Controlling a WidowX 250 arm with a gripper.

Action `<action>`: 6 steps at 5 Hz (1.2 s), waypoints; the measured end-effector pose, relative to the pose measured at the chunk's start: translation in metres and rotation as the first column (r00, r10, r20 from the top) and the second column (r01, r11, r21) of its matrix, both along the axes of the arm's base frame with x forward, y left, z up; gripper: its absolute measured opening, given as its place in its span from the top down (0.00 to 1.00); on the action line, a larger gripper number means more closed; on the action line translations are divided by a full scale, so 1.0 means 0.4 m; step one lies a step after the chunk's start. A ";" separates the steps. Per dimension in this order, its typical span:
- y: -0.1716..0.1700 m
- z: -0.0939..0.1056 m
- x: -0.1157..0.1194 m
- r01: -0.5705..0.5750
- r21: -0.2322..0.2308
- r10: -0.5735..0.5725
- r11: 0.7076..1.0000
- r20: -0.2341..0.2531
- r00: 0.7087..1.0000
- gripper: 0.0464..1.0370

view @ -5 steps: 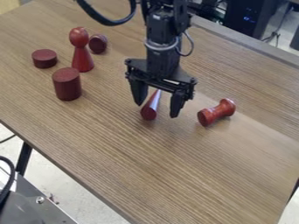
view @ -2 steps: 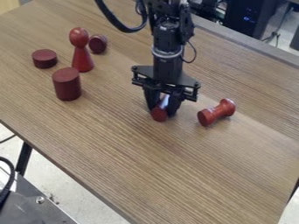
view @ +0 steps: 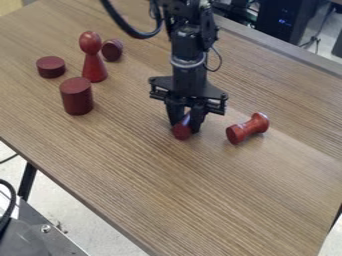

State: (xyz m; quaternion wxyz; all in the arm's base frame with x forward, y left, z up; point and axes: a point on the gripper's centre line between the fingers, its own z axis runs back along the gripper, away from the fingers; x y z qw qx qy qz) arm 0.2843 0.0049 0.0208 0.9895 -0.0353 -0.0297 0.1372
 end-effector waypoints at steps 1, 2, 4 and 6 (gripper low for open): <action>0.013 0.036 -0.003 -0.007 0.027 0.007 1.000 0.023 1.000 0.70; 0.073 0.108 -0.004 -0.084 0.067 0.078 0.994 0.089 0.993 0.70; 0.197 0.141 0.013 -0.238 0.083 0.229 0.968 0.110 0.967 0.70; 0.251 0.096 0.036 -0.275 0.076 0.271 0.958 0.055 0.961 0.70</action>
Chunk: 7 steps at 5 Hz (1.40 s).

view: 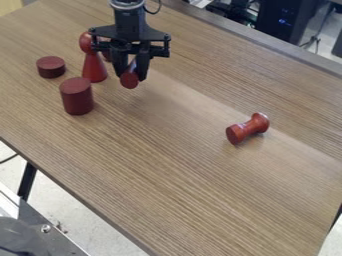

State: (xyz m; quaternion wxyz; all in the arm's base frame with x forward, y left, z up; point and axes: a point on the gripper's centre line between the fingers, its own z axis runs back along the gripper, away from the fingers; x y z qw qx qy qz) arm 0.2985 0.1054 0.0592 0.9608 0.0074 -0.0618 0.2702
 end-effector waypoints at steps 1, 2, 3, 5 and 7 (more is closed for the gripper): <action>0.007 -0.013 -0.002 0.001 -0.004 -0.001 1.000 -0.012 1.000 0.70; 0.024 -0.035 0.008 -0.021 -0.001 0.021 1.000 0.012 1.000 0.70; 0.058 -0.058 0.006 -0.083 0.021 0.081 0.996 0.061 0.995 0.70; 0.119 -0.100 0.050 -0.174 0.007 0.171 0.985 0.145 0.974 0.70; 0.120 -0.104 0.043 -0.169 -0.007 0.169 0.986 0.103 0.980 0.37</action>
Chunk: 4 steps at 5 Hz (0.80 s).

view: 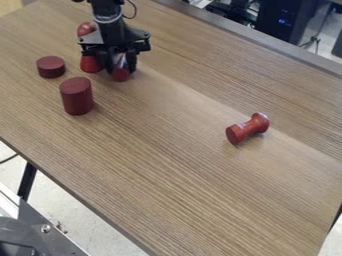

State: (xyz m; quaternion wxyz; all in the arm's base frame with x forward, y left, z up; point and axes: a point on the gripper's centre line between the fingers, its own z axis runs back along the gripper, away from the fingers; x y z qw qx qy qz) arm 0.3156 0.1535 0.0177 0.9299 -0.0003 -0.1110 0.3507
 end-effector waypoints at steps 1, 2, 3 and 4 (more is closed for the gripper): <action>-0.008 0.007 -0.012 0.007 -0.013 -0.007 1.000 -0.026 1.000 0.10; -0.027 0.026 -0.027 0.018 -0.023 -0.019 1.000 -0.050 0.999 0.04; -0.052 0.118 -0.037 0.066 0.047 -0.064 0.997 -0.030 0.997 0.04; -0.103 0.193 -0.048 0.143 0.104 -0.141 0.984 -0.030 0.990 0.04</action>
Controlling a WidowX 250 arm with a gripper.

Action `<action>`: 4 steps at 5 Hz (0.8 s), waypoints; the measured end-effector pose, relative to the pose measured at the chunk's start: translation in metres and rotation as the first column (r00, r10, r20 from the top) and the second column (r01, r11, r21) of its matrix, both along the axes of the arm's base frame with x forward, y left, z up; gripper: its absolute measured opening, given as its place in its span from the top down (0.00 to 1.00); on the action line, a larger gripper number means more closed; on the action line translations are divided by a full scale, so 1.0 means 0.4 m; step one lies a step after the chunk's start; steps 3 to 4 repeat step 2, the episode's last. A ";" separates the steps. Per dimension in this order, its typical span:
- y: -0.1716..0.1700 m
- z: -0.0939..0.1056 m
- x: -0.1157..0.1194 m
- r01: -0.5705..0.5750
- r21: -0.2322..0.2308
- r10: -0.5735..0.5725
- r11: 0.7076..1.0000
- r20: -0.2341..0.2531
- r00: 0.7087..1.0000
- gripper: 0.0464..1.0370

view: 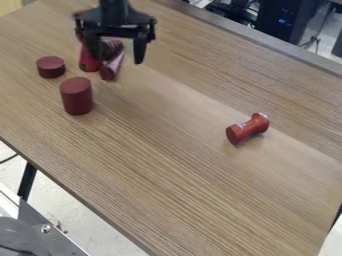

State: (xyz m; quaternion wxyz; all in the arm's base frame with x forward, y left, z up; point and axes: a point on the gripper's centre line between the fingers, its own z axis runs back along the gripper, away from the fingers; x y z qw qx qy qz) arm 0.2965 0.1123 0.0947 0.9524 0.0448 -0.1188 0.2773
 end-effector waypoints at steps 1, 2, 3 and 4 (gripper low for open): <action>-0.031 0.038 -0.006 0.049 0.023 -0.049 0.999 0.001 0.999 0.04; -0.054 0.035 -0.007 0.136 0.014 -0.135 0.991 -0.023 0.991 0.04; -0.054 0.035 -0.007 0.136 0.014 -0.135 0.991 -0.023 0.991 0.04; -0.054 0.035 -0.007 0.136 0.014 -0.135 0.991 -0.023 0.991 0.04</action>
